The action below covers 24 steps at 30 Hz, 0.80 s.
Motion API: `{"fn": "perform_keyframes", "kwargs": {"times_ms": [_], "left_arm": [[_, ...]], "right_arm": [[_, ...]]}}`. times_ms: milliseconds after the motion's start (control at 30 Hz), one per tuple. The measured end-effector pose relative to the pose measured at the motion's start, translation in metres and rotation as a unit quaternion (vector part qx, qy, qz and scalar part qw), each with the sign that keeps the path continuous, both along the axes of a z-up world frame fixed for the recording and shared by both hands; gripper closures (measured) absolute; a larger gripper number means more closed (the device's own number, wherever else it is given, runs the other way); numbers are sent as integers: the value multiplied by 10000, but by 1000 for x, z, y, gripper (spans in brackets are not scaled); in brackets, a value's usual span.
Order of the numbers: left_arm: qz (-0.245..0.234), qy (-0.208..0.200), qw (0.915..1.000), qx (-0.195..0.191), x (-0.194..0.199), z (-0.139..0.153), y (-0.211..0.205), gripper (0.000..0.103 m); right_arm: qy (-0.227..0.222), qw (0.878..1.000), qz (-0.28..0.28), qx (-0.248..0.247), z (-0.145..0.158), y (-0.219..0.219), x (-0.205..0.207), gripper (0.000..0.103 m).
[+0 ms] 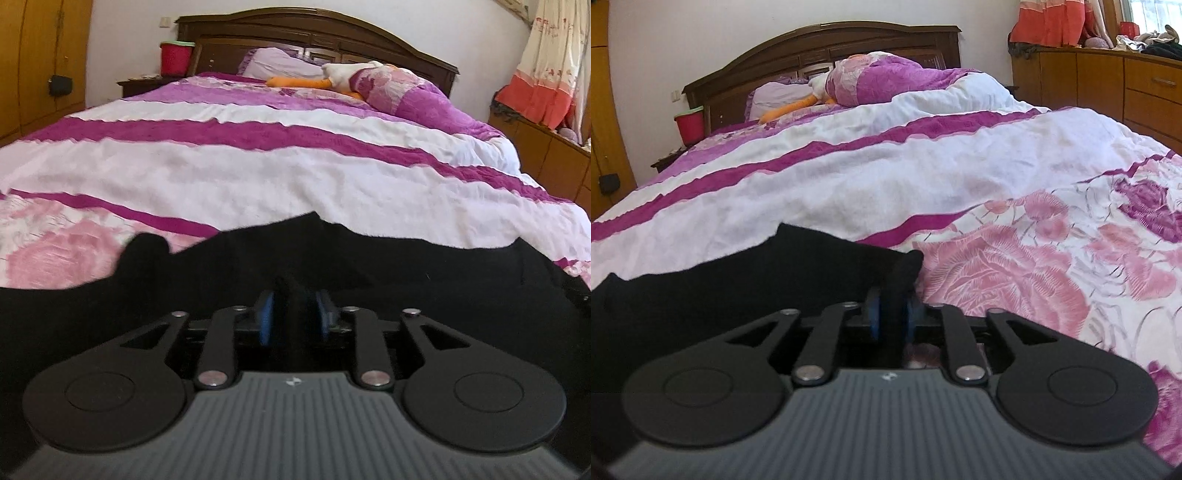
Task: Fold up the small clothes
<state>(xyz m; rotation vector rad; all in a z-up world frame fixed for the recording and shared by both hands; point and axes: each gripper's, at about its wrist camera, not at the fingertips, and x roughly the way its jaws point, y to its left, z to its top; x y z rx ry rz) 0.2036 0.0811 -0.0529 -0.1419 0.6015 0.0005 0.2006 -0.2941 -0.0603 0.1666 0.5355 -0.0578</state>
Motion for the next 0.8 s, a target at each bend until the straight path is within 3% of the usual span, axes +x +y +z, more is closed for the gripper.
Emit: {"fn": "perform_keyframes", "kwargs": {"times_ms": [67, 100, 333, 600, 800], "left_arm": [[70, -48, 9999, 115, -10, 10, 2, 68], [96, -84, 9998, 140, -15, 15, 3, 67], [264, -235, 9988, 351, -52, 52, 24, 57], [381, -353, 9960, 727, -103, 82, 48, 54], [551, -319, 9952, 742, -138, 91, 71, 54]], "right_arm": [[-56, 10000, 35, -47, 8, 0, -9, 52], [-114, 9999, 108, -58, 13, 0, -15, 49], [-270, 9980, 553, -142, 45, 11, -59, 48], [-213, 9968, 768, 20, 74, 23, -102, 48], [-52, 9962, 860, 86, 89, 29, -129, 48]]}}
